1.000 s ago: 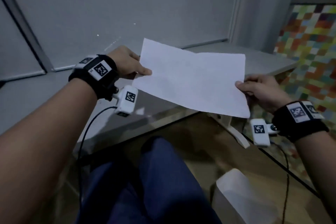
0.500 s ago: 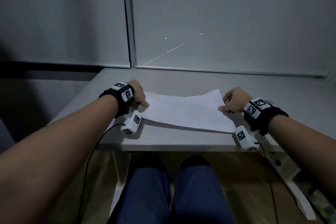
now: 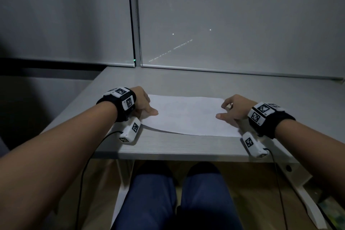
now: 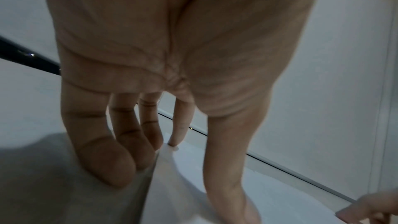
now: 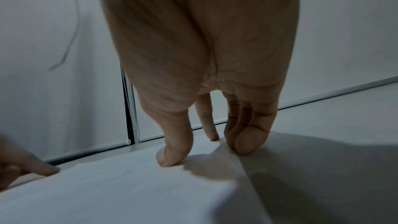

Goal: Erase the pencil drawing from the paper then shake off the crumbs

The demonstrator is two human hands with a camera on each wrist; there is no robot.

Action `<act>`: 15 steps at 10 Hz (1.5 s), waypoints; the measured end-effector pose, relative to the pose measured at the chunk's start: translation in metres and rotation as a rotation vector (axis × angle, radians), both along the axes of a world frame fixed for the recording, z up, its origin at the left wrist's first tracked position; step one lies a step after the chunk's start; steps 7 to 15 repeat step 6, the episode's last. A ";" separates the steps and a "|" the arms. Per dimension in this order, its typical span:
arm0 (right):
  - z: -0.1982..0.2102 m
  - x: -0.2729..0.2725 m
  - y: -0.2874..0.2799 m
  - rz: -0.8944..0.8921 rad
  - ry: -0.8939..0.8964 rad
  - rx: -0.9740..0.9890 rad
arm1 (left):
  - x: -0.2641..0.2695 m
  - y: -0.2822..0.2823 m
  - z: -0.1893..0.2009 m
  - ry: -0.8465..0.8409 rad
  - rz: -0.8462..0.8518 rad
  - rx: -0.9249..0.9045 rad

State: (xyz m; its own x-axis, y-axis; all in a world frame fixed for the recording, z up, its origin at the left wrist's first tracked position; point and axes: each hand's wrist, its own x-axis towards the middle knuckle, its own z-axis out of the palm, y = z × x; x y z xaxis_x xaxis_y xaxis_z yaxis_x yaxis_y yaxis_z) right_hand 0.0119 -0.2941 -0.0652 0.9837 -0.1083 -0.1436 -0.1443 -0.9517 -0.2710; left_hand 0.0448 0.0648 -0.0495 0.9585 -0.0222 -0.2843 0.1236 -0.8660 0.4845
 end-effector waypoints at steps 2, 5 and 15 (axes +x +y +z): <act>-0.002 0.000 0.004 -0.022 0.001 0.022 | -0.012 0.001 0.007 0.047 -0.082 0.087; 0.001 -0.003 0.002 -0.079 0.018 0.053 | -0.012 0.003 0.008 0.085 -0.098 0.065; 0.001 -0.005 -0.002 -0.056 -0.026 0.088 | -0.011 0.004 0.007 0.019 -0.082 -0.018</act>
